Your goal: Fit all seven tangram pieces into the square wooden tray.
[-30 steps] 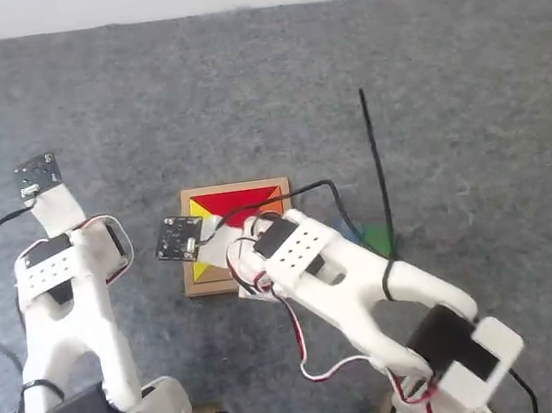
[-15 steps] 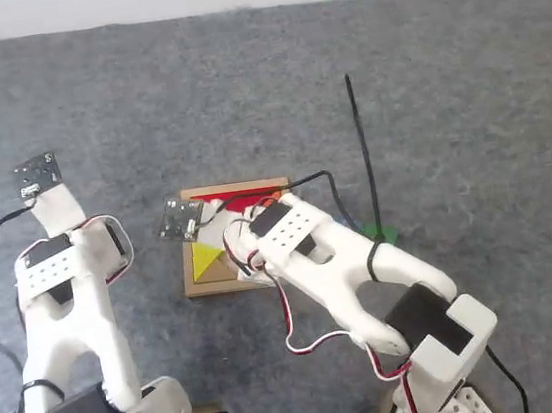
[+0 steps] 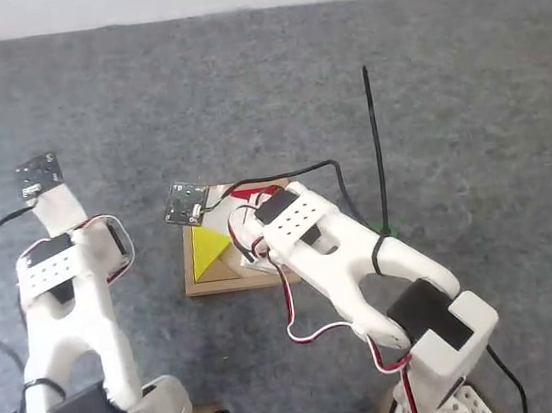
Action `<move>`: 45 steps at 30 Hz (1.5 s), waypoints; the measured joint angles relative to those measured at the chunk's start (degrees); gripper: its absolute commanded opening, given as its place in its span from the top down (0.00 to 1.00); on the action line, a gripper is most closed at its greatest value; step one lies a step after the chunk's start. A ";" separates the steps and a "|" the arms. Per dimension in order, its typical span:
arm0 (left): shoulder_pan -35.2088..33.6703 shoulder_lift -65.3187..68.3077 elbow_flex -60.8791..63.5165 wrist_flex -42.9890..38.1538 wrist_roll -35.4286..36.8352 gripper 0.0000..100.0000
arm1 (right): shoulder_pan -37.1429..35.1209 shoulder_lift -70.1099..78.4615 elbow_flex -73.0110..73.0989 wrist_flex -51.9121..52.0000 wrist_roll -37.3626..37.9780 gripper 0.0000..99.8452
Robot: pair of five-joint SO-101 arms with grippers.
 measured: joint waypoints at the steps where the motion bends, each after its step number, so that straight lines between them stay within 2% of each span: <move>1: 0.00 0.00 0.00 0.00 0.00 0.99 | 0.00 -0.09 -0.09 0.00 0.00 0.93; 18: 0.00 0.00 0.00 0.00 0.00 0.99 | -0.09 -3.52 0.09 -0.53 0.00 0.93; 20: 0.00 0.00 0.00 0.00 0.00 0.99 | -0.09 -7.21 0.09 1.49 0.00 0.90; 22: 0.00 0.00 0.00 0.00 0.00 0.99 | -0.18 -11.16 0.09 4.48 0.26 0.82; 25: 0.00 0.00 0.00 0.00 0.00 0.99 | 0.53 -16.88 1.05 8.62 4.22 0.70; 27: 0.00 0.00 0.00 0.00 0.00 0.99 | 1.23 -20.57 4.13 9.93 8.53 0.65; 31: 0.00 0.00 0.00 0.00 0.00 0.99 | 2.29 -27.96 16.00 10.29 20.22 0.67; 34: 0.00 0.00 0.00 0.00 0.00 0.99 | 2.37 -34.81 27.78 6.07 26.90 0.68; 39: 0.00 0.00 0.00 0.00 0.00 0.99 | 2.37 -46.68 46.59 -7.03 30.77 0.68; 45: 0.00 0.00 0.00 0.00 0.00 0.99 | 3.87 -49.23 49.76 -10.90 37.63 0.68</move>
